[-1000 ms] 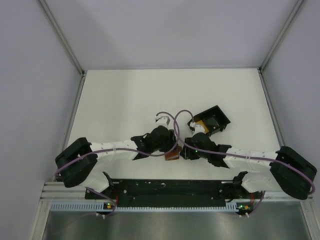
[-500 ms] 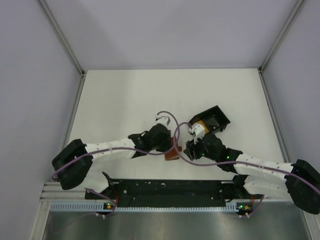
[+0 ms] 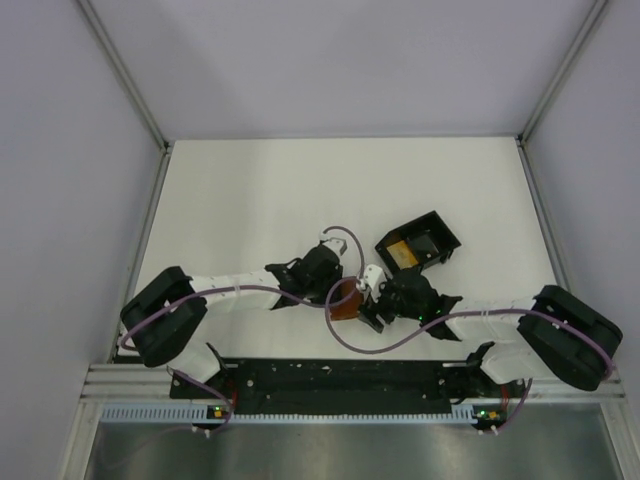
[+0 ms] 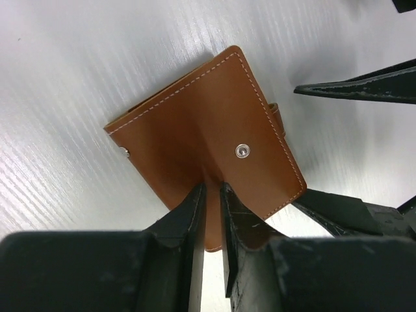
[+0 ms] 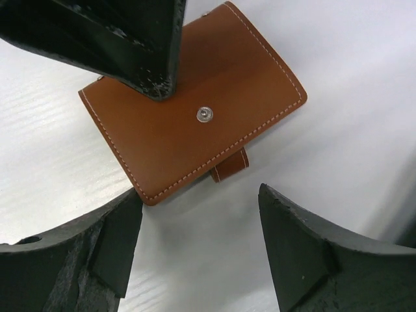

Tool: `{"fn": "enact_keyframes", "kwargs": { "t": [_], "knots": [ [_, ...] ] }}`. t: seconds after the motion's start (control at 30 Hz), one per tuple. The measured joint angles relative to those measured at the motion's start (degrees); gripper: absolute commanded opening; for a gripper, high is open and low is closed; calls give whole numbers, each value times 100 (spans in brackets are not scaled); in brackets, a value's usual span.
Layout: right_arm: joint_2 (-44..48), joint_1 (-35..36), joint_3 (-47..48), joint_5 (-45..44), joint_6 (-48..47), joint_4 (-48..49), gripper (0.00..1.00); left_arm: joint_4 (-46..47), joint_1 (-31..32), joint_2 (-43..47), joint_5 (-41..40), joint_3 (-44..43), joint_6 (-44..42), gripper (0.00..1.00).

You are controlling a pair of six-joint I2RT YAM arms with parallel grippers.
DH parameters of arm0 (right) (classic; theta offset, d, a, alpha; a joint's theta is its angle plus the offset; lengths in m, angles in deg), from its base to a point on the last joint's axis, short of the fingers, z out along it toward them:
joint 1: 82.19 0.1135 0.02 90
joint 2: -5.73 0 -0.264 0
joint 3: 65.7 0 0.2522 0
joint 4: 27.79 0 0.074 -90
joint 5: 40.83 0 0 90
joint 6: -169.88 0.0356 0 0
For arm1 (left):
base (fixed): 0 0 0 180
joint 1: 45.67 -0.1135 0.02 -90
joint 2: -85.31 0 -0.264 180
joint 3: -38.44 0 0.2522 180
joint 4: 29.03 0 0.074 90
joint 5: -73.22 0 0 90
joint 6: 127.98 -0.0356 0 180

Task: Put the credit cards into the card holder
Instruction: Close the card holder at the center of the board.

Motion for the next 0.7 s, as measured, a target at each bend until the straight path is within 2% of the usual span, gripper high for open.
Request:
{"fn": "enact_keyframes", "kwargs": {
  "t": [0.33, 0.57, 0.7],
  "knots": [
    [-507, -708, 264, 1062, -553, 190, 69, -11, -131, -195, 162, -151, -302, 14],
    [-839, -855, 632, 2022, -866, -37, 64, -116, -332, -70, 229, -96, -444, 28],
    [-927, -844, 669, 2634, -577, 11, 63, -208, -527, 111, 160, -4, -417, 31]
  ]
}}
